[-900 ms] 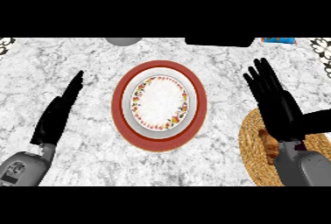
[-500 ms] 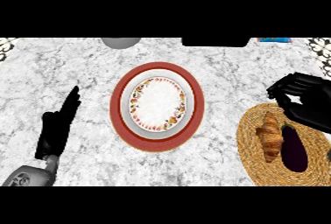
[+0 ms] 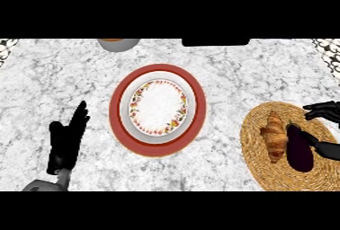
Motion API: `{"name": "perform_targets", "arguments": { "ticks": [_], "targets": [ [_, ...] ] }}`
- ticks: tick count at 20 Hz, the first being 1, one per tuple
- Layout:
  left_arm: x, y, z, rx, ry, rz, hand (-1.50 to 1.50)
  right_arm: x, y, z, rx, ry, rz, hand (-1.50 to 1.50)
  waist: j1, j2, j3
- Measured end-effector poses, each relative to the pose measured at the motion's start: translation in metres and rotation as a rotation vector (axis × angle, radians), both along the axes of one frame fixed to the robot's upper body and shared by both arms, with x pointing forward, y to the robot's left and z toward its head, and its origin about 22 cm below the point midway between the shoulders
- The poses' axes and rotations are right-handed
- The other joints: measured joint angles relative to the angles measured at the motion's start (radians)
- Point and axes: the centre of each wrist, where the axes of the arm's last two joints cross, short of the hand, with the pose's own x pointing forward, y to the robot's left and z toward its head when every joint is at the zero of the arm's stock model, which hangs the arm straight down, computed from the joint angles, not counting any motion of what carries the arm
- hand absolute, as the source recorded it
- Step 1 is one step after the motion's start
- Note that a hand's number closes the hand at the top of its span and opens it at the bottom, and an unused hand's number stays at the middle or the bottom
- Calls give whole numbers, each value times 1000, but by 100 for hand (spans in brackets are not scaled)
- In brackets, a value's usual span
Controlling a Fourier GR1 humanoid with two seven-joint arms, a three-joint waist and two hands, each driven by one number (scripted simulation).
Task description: Pick the eggplant from the placemat and place it in the plate
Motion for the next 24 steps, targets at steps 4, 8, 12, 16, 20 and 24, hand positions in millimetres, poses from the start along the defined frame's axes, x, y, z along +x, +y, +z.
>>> {"name": "perform_targets", "arguments": {
  "ticks": [4, 8, 12, 16, 20, 24],
  "targets": [
    [-3, -2, -3, -13, 5, -5, 0, -17, -24, -20, -42, 8, 140, -150, 15, 0, 0],
    [-4, -2, -4, -10, 3, -17, 0, -18, -46, -10, -262, 30, 218, -150, 27, 0, -1],
    [-3, -3, -6, -11, -1, -20, 0, -6, -56, 17, -484, 50, 250, -150, 31, 0, -2],
    [0, -4, -2, -14, -2, -24, 0, 10, -53, 41, -636, 112, 306, -150, 34, -1, -3],
    [3, -6, -2, -8, 5, -30, 0, 25, -41, 54, -752, 240, 390, -150, 40, 1, -3],
    [5, -6, 2, -9, 6, -27, 0, 32, -31, 54, -821, 350, 466, -150, 35, -1, -3]
  ]
}}
